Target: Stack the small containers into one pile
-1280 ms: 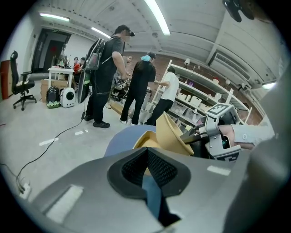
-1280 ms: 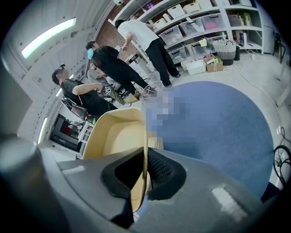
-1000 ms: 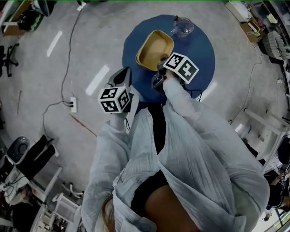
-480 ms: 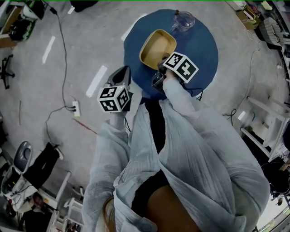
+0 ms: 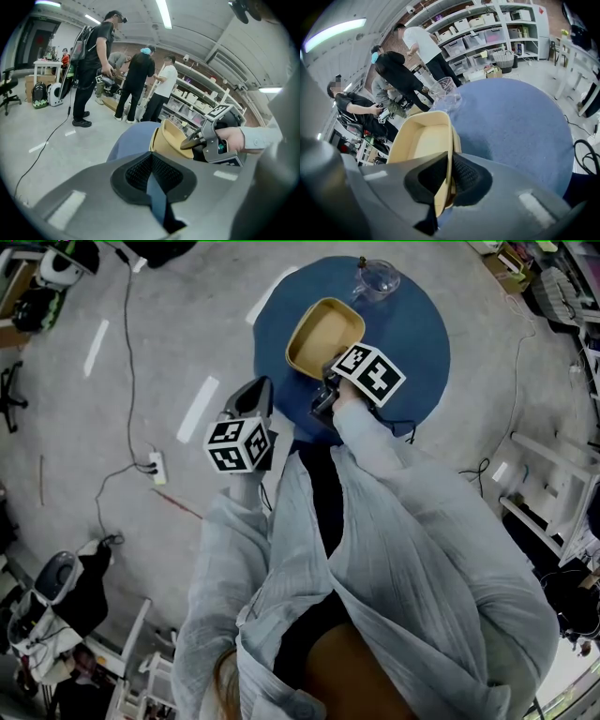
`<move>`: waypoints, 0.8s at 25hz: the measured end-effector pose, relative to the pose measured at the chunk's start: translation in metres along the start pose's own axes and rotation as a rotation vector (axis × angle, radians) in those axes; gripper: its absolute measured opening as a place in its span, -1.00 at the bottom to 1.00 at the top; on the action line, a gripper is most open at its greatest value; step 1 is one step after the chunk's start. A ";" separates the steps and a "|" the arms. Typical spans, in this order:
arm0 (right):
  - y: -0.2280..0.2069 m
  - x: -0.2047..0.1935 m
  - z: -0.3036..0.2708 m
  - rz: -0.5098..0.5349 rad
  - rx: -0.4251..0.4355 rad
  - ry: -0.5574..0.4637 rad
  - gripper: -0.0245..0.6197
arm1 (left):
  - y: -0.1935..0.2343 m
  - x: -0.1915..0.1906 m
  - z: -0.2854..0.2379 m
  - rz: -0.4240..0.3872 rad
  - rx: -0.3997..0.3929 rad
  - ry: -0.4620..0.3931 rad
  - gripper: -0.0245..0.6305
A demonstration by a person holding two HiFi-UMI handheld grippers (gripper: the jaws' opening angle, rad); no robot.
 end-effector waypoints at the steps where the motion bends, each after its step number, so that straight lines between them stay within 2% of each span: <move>1: 0.001 0.001 -0.001 0.006 -0.012 0.003 -0.88 | 0.000 -0.001 0.000 0.000 0.000 0.000 -0.89; 6: 0.008 0.001 -0.002 0.039 -0.056 0.033 -0.87 | 0.003 -0.001 0.000 0.001 -0.006 0.005 -0.88; 14: 0.011 0.003 0.001 0.123 -0.067 -0.016 -0.82 | 0.002 0.000 -0.001 -0.004 -0.020 0.009 -0.89; 17: 0.012 0.002 0.001 0.147 -0.041 -0.018 -0.68 | 0.001 -0.001 -0.003 -0.005 -0.025 0.012 -0.89; 20: 0.020 0.001 0.001 0.176 0.007 -0.013 -0.43 | 0.003 -0.002 -0.005 -0.006 -0.028 0.017 -0.89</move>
Point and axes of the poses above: the fingertips, and each gripper's own axes: z backward along the fingers, y to its left, x out of its top, the point moved 6 cm from there along z, backward along the fingers, and after that the axes turned 11 degrees about -x, right-handed, at the moved point
